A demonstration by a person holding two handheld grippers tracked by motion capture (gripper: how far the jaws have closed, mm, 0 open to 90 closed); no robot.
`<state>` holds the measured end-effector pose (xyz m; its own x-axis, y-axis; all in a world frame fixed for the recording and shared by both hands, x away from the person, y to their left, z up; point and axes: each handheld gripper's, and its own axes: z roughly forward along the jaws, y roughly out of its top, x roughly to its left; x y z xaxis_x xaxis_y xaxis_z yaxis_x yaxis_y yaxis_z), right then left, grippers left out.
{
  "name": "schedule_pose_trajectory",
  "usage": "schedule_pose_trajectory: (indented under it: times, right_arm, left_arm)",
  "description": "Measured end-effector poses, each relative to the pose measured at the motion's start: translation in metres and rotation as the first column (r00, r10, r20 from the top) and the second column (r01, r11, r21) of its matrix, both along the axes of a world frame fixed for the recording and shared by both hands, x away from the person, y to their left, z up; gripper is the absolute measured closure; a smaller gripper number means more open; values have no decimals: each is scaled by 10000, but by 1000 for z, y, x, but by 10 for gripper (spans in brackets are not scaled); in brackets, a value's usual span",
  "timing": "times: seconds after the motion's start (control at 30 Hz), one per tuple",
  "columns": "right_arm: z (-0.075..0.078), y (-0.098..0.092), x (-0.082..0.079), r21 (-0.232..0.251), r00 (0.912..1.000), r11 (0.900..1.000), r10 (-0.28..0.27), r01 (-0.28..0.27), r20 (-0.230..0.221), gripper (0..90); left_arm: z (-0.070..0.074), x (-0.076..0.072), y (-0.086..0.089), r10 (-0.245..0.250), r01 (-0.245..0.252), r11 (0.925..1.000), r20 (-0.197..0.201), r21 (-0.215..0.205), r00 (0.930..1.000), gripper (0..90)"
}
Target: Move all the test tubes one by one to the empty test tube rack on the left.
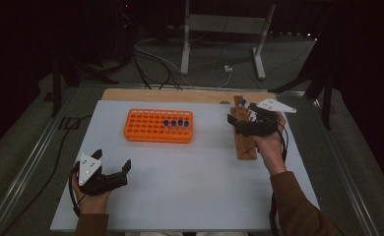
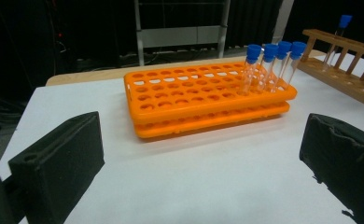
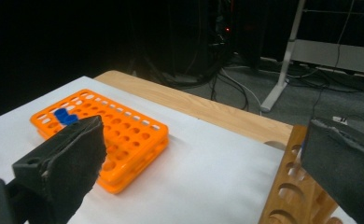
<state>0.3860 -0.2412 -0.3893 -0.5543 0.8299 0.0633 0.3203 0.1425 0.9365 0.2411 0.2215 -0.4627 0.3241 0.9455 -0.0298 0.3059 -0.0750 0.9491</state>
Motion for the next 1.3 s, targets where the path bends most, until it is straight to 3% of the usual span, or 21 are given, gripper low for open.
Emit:
schedule_pose_trajectory:
  times: [0.6, 0.9, 1.3]
  right_arm:
    - [-8, -14, 37, -281, 9948, 9956, -906, 893, -473, 1]
    - [-16, -12, 50, -508, 9915, 9935, -1053, 1017, -761, 1]
    - [-20, -14, 69, -376, 9835, 9877, -1546, 1517, -934, 1]
  left_arm:
    - [-1, 0, 1, 21, -21, 10000, 7, -23, 10000, 8]
    - [-1, -1, 0, 33, -33, 10000, 38, -68, 10000, 8]
    - [-2, -2, -1, 9, -9, 9998, 13, -222, 10000, 8]
